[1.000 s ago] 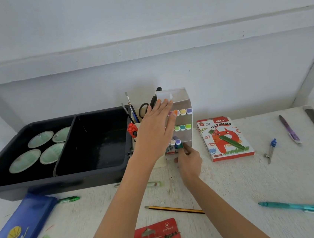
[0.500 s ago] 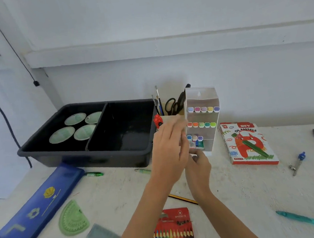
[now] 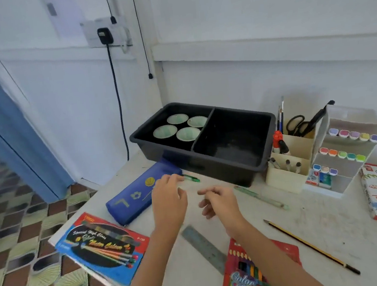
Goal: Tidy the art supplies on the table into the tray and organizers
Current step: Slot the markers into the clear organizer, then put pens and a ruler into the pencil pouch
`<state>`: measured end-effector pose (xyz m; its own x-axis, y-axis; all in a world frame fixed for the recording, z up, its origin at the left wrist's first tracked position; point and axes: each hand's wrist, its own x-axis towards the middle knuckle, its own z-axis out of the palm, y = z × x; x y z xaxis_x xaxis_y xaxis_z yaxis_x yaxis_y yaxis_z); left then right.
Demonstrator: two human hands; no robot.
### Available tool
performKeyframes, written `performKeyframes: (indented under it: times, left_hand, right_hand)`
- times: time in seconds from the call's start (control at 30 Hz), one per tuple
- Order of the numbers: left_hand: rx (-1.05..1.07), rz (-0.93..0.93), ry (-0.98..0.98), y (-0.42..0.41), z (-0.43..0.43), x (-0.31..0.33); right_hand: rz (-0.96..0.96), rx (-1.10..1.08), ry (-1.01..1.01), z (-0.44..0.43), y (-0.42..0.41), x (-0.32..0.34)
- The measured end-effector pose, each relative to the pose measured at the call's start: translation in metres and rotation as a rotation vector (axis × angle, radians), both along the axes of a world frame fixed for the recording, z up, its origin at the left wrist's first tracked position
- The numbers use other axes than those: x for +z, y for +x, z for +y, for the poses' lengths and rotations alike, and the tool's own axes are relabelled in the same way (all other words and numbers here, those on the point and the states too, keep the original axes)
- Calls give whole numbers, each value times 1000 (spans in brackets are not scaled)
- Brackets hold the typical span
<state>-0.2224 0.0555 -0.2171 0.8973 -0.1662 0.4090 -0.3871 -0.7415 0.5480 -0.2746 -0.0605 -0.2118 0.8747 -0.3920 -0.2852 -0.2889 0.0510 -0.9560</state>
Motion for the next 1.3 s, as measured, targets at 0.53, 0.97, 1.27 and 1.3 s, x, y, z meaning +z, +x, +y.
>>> performKeyframes:
  times: [0.53,0.97,1.27,1.3]
  left_hand:
    - [-98,234,357,69,99,-2]
    - [87,112,-566,42,105,30]
    - [-176,-93,138,74,127,36]
    - [-203,-13,112,75,127,37]
  right_hand:
    - [40,-78,9,82,87,-33]
    - [-677,4,-714,100,88,5]
    - [-613,411,-799,44,100,30]
    - [-572,424,-703,40,102,31]
